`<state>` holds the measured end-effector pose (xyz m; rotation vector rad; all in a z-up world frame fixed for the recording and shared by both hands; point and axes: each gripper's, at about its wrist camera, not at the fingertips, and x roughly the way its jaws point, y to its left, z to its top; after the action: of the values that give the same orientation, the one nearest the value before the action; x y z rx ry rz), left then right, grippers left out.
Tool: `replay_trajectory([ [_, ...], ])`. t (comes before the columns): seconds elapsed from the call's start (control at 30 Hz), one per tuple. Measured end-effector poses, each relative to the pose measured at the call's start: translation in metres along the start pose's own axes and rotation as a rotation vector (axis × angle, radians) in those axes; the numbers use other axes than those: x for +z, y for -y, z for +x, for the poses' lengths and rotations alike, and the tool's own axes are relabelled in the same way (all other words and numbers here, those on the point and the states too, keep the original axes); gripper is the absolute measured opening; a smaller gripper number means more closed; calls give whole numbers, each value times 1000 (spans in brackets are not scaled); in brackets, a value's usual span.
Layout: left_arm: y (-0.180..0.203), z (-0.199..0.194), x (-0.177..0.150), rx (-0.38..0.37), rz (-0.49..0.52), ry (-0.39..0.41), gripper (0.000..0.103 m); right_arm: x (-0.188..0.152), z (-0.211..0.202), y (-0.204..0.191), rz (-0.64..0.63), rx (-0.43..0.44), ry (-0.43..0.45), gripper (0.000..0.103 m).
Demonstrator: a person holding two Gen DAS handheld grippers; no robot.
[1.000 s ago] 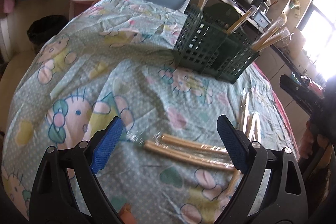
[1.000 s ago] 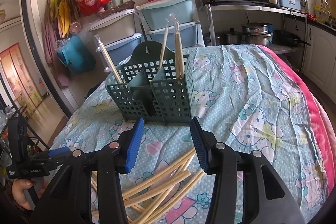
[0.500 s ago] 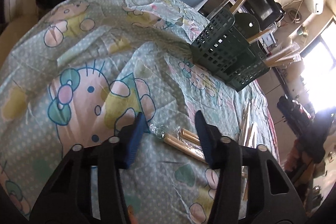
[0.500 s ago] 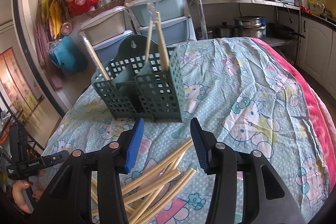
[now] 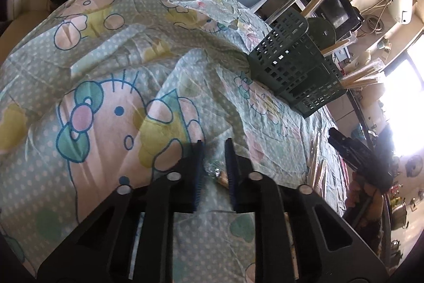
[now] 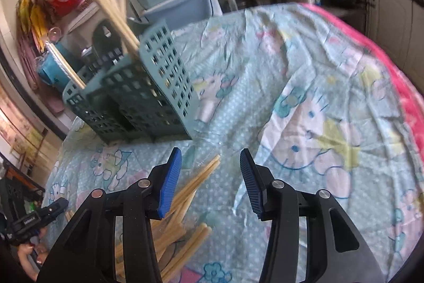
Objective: Organize utensils
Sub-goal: 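Close the left gripper on a wrapped chopstick while the right gripper grasps another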
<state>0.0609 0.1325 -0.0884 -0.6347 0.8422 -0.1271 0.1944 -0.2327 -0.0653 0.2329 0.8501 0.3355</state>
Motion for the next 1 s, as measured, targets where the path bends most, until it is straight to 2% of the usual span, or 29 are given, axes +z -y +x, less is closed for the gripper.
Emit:
replay_trajectory([
  [0.23, -5, -1, 4, -10, -12, -1, 2, 2, 28, 2, 41, 33, -75, 44],
  [0.3, -4, 0, 6, -9, -10, 1, 2, 3, 31, 1, 54, 35, -80, 38],
  [0.43, -4, -3, 12, -10, -2, 17, 2, 6, 35, 3, 76, 50, -81, 16],
  [0.5, -3, -4, 15, -11, 0, 26, 2, 7, 35, 4, 85, 57, -74, 11],
  [0.7, 4, -11, 31, -21, 17, 64, 2, 14, 22, 3, 95, 100, -12, 9],
  [1.0, 29, -21, 49, -70, 66, 106, 2, 26, -23, -22, 50, 189, 90, 7],
])
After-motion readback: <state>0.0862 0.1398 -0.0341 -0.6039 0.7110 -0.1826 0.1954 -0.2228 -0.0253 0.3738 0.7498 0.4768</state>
